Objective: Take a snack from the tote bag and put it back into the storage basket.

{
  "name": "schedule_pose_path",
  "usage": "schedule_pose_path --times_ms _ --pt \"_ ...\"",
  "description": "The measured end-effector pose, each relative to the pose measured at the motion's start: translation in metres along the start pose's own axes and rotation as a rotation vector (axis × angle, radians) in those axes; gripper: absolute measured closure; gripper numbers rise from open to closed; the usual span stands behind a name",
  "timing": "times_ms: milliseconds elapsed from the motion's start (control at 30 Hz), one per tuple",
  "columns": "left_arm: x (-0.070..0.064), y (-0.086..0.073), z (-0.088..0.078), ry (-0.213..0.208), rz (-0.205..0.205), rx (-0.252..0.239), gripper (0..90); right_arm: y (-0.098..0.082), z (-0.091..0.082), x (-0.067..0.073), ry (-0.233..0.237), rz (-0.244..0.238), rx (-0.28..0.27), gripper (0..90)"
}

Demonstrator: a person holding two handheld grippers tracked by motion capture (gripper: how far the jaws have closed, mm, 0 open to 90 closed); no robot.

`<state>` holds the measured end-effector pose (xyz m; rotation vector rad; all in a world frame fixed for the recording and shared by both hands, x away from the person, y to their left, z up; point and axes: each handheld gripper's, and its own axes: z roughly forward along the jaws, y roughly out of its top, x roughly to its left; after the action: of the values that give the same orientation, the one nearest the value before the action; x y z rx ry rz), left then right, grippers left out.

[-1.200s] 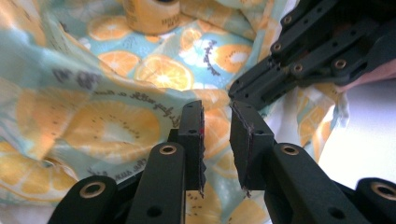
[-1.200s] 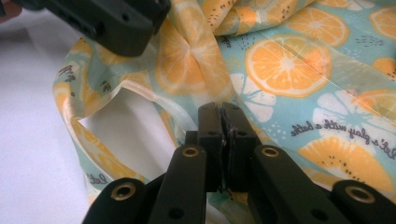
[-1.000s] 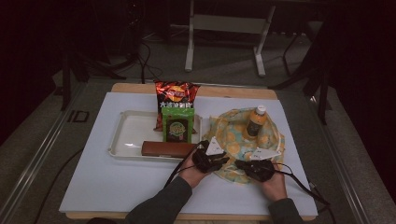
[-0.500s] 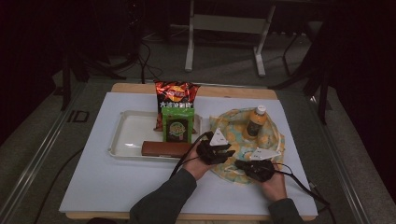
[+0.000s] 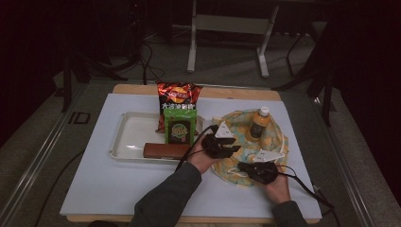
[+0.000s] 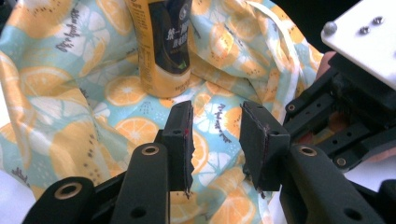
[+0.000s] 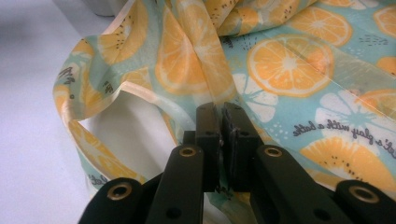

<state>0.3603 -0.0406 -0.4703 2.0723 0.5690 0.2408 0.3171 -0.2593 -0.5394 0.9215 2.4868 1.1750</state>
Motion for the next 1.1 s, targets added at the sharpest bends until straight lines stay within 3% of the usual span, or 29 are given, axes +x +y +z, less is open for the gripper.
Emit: schedule_pose_path --times_ms 1100 --pt "0.009 0.021 0.015 0.014 0.006 0.003 62.7 0.0 0.0 0.0 -0.001 -0.004 -0.001 85.0"
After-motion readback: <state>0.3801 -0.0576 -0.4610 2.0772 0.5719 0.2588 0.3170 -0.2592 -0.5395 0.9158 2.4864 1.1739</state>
